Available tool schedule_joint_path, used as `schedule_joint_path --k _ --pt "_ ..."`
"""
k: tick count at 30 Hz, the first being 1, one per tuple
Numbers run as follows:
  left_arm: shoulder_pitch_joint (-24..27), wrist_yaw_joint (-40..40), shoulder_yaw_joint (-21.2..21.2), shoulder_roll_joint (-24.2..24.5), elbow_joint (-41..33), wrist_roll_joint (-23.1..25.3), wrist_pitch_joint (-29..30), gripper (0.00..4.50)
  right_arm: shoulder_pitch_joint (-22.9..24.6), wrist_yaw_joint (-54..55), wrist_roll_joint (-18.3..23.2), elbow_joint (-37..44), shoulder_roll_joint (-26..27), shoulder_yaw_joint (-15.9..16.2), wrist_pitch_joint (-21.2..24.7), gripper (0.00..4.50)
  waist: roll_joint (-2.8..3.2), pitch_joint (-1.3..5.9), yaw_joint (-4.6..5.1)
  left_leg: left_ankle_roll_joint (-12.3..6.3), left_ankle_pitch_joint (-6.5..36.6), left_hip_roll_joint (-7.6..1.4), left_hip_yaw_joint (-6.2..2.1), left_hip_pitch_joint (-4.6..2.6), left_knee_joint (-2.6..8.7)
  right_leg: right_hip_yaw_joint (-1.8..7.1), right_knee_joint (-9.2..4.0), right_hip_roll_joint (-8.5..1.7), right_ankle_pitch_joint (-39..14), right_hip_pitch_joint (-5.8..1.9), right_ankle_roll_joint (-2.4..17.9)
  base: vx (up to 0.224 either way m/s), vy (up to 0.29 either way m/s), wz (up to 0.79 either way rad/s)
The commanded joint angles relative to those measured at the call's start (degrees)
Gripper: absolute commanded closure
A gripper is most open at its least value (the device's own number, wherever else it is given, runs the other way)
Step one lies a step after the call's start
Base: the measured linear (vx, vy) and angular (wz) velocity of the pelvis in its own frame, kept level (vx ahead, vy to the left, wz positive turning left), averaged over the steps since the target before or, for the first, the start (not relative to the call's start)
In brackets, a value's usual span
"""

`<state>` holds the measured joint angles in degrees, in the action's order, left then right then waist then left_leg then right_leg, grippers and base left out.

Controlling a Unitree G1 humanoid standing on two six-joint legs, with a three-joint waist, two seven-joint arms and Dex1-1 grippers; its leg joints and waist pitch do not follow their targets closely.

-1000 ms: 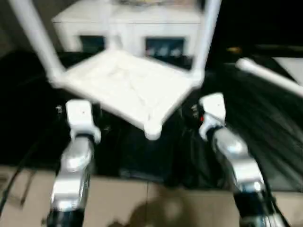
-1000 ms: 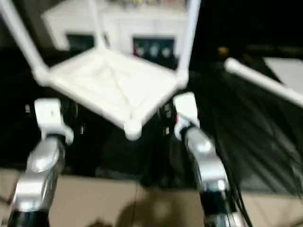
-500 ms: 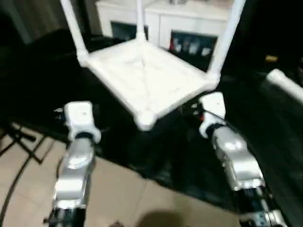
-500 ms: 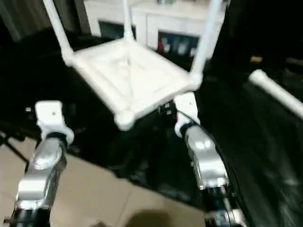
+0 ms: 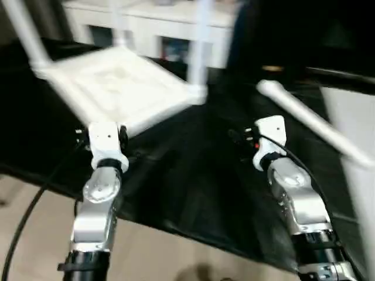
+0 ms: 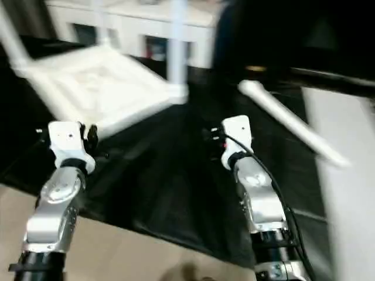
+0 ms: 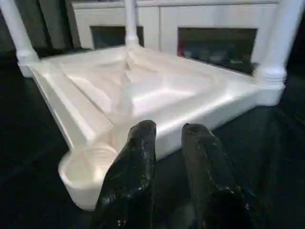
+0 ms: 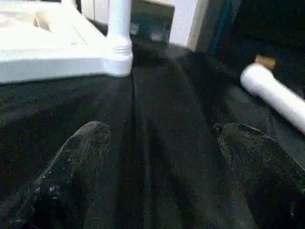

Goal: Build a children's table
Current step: Move to table

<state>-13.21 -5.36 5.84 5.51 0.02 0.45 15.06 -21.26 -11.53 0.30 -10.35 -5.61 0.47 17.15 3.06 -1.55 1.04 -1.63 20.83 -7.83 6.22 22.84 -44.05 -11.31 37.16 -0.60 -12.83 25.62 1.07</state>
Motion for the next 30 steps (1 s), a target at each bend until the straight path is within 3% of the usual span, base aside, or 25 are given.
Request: schedule_joint_path --k 1,2,3,5,6,7,8,9,10,11,12,13,14,15,16,17,18,19,20,21,23,26,28,29,30 --pt "-1.1 -0.1 0.0 -0.1 0.1 1.0 0.3 3.35 -0.5 0.4 0.5 0.0 -0.4 -0.2 0.6 0.44 1.9 4.32 0.9 -13.23 -29.4 -14.13 -9.21 -5.18 10.33 6.29 10.92 -4.94 -11.9 6.01 -3.4 -0.092 -0.237 0.0" --pt "-1.1 -0.1 0.0 0.0 0.1 1.0 0.3 3.35 -0.4 0.4 0.5 0.0 -0.4 -0.3 0.7 0.44 1.99 4.31 0.43 -15.52 -34.1 -12.87 -8.33 -4.99 9.95 6.94 10.37 -4.79 -9.2 5.77 -1.5 -0.092 -0.237 0.0" --pt "-1.1 0.0 -0.1 0.0 0.1 1.1 0.3 3.35 -0.4 0.4 0.6 0.0 -0.4 -0.2 0.8 0.44 1.71 4.24 0.0 -20.31 -34.3 -10.41 -6.34 -3.92 10.65 7.39 8.65 -3.88 -6.5 3.74 1.7 -0.121 -0.27 -0.02" --pt "-1.2 0.0 0.0 0.0 0.2 1.2 0.1 3.35 -0.4 0.6 0.8 -0.1 -0.4 -0.3 0.8 0.44 -0.23 4.93 0.02 -25.1 -30.7 -7.29 -6.11 -4.65 10.44 8.8 3.41 -4.44 0.1 1.27 10.5 -0.116 -0.325 -0.07" --pt "-1.2 0.0 0.0 0.0 0.2 1.2 0.0 3.35 -0.4 0.6 0.8 0.0 -0.4 -0.3 0.9 0.44 -3.23 4.95 -0.43 -23.36 -21.4 -1.85 -2.58 -1.28 7.36 9.73 -1.3 -5.76 11.1 -3.1 23.8 -0.113 -0.351 -0.09" --pt "-1.3 0.0 -0.1 0.1 0.4 1.2 -0.1 3.35 -0.4 0.7 0.9 -0.1 -0.3 -0.5 1.1 0.44 -4.97 4.15 -0.99 -20.55 -11.2 4.07 1.37 2.99 0.47 10.68 -5.39 -6.63 13.0 -5.01 29.4 -0.11 -0.36 0.0" --pt "-1.4 0.3 -0.5 0.3 0.4 1.1 1.2 3.35 -0.5 1.2 1.0 -0.4 -0.1 -0.8 1.5 0.44 -5.2 3.42 -2.34 -6.01 4.6 3.5 3.22 3.32 -6.04 10.96 -6.84 -9.7 -1.7 -5.06 25.8 -0.11 -0.36 0.0" --pt "-1.4 0.3 -0.5 0.3 0.4 1.1 1.2 3.35 -0.5 1.2 1.0 -0.4 -0.1 -0.8 1.5 0.44 -4.72 2.92 -2.42 -3.08 4.0 3.27 2.92 3.01 -5.87 10.31 -6.98 -10.34 -6.8 -4.74 20.4 -0.104 -0.355 0.0" --pt "-1.4 1.3 -1.4 0.8 0.9 1.2 1.6 3.35 -0.8 1.7 1.0 -0.7 0.1 -1.6 2.1 0.44 -3.77 2.57 -2.23 -1.36 4.5 2.63 1.8 2.67 -3.1 12.35 -8.04 -12.66 -16.3 -6.26 10.3 -0.103 -0.297 -0.09" --pt "-1.4 1.7 -1.7 1.1 1.0 1.3 1.7 3.35 -0.9 2.2 0.9 -0.8 0.1 -1.9 2.0 0.44 -3.09 2.3 -2.22 -1.92 3.3 2.06 1.0 2.57 -1.19 13.27 -8.88 -13.48 -20.4 -7.08 5.4 -0.103 -0.297 -0.09" --pt "-1.5 1.9 -1.9 1.2 1.0 1.4 1.7 3.35 -0.9 2.4 0.9 -0.9 0.1 -2.1 2.0 0.44 -2.15 2.09 -2.2 -4.96 0.3 -0.19 -1.16 1.87 3.7 13.71 -9.95 -13.08 -23.2 -7.7 -3.2 -0.111 -0.254 -0.03" --pt "-1.6 3.5 -2.9 1.9 1.2 1.9 2.1 3.35 -1.2 3.2 1.4 -1.3 0.0 -3.2 2.1 0.44 -0.75 2.21 -2.1 -7.81 -2.9 -4.42 -3.99 0.42 8.86 10.37 -9.03 -9.99 -19.9 -6.81 -8.6 -0.121 -0.228 -0.08" --pt "-1.8 4.5 -3.5 2.3 1.2 2.0 2.2 3.35 -1.4 3.5 2.8 -1.6 -0.2 -5.0 1.7 0.44 0.81 3.14 -1.87 -11.59 -2.7 -10.54 -7.15 -2.08 11.38 8.72 -5.53 -8.82 -12.0 -5.77 -9.0 -0.121 -0.228 -0.08" --pt "-1.8 4.5 -3.5 2.3 1.2 2.0 2.2 3.35 -1.4 3.5 2.8 -1.6 -0.2 -5.0 1.7 0.44 0.98 3.58 -1.64 -13.23 -3.9 -12.38 -7.3 -3.95 11.55 9.21 -3.03 -9.26 -6.5 -4.4 -7.0 -0.072 -0.206 -0.03" --pt "-2.0 5.0 -3.9 2.4 1.3 2.2 2.0 3.35 -1.5 3.6 3.6 -1.8 -0.4 -6.0 1.7 0.44 0.16 2.75 -1.28 -14.25 -5.2 -11.14 -5.7 -4.08 11.5 10.6 -1.78 -9.89 -0.5 -2.63 -1.9 -0.046 -0.189 0.22" --pt "-2.1 5.4 -4.1 2.4 1.3 2.1 1.9 3.35 -1.6 3.6 4.1 -2.0 -0.5 -6.6 1.6 0.44 -0.86 2.35 -1.69 -12.29 -3.9 -8.34 -3.71 -3.46 10.4 11.47 -3.82 -10.21 -0.5 -2.49 0.6 -0.046 -0.189 0.22" --pt "-2.4 5.8 -4.3 2.6 1.4 1.9 1.8 3.35 -1.9 3.6 4.3 -2.3 -1.1 -7.2 1.5 0.44 -2.15 2.07 -2.38 -6.77 -0.9 -2.27 -0.77 -1.31 8.07 12.84 -7.28 -11.76 -11.2 -5.32 2.4 -0.086 -0.156 0.19" --pt "-2.6 5.8 -4.1 2.3 1.6 1.4 1.8 3.35 -2.1 3.5 4.3 -2.7 -1.6 -7.5 1.6 0.44 -2.23 1.8 -3.12 -5.12 -1.7 -1.41 -0.31 -1.12 7.11 13.15 -8.63 -12.23 -21.5 -5.71 0.8 -0.097 -0.153 0.06" --pt "-2.6 5.8 -4.1 2.3 1.6 1.4 1.8 3.3 -2.1 3.5 4.3 -2.7 -1.6 -7.5 1.6 0.26 -2.1 1.33 -3.84 -3.45 -3.8 -0.19 0.7 -1.51 6.52 12.72 -10.75 -10.29 -38.4 -4.8 -4.3 -0.097 -0.153 0.06" --pt "-2.8 5.7 -3.9 2.2 1.7 1.0 1.8 3.3 -2.3 3.5 4.3 -2.9 -1.9 -7.7 1.7 0.26 -2.13 1.1 -4.06 -3.13 -4.2 0.16 0.95 -1.6 6.81 12.2 -11.27 -9.43 -42.9 -4.55 -6.2 -0.085 -0.137 0.05" --pt "-3.1 7.1 -3.7 1.6 1.7 -1.2 1.3 3.27 -2.3 2.9 5.2 -2.4 -2.6 -9.1 1.7 0.05 -1.06 1.35 -4.02 -2.59 -2.8 -1.76 0.45 -2.56 10.15 8.65 -11.75 -6.61 -38.3 -4.69 -8.3 -0.077 -0.082 0.01" --pt "-3.3 8.1 -3.1 1.2 1.7 -2.3 0.9 3.27 -2.2 1.9 5.7 -1.7 -2.7 -8.7 2.2 0.02 1.07 1.93 -3.33 -4.47 3.0 -7.39 -1.27 -3.25 12.92 6.75 -10.47 -7.68 -20.6 -6.16 -2.5 -0.021 -0.009 0.01" --pt "-3.3 8.3 -3.0 1.2 1.7 -2.2 1.0 3.27 -2.1 1.3 5.5 -1.4 -2.9 -7.9 2.3 0.02 1.13 -0.22 -1.65 1.43 27.1 -8.11 -1.3 -5.54 14.89 5.22 -10.1 -7.48 -32.2 -6.28 -1.9 0.0 0.0 0.0" --pt "-3.4 8.3 -3.0 1.2 1.7 -2.2 1.1 3.27 -2.1 1.2 5.5 -1.4 -3.1 -7.5 2.3 0.02 1.21 -0.6 -1.39 2.45 31.7 -8.02 -1.24 -6.53 14.96 4.28 -10.13 -6.9 -35.3 -6.17 -2.6 0.0 0.0 0.0" --pt "-3.4 8.3 -3.0 1.2 1.7 -2.2 1.2 3.27 -2.2 0.9 5.5 -1.5 -3.1 -7.2 2.2 0.02 2.23 -1.1 -2.44 3.1 39.8 -11.3 -1.87 -3.54 20.27 4.8 0.15 -5.57 -28.5 -9.88 -1.7 0.0 0.0 0.0"
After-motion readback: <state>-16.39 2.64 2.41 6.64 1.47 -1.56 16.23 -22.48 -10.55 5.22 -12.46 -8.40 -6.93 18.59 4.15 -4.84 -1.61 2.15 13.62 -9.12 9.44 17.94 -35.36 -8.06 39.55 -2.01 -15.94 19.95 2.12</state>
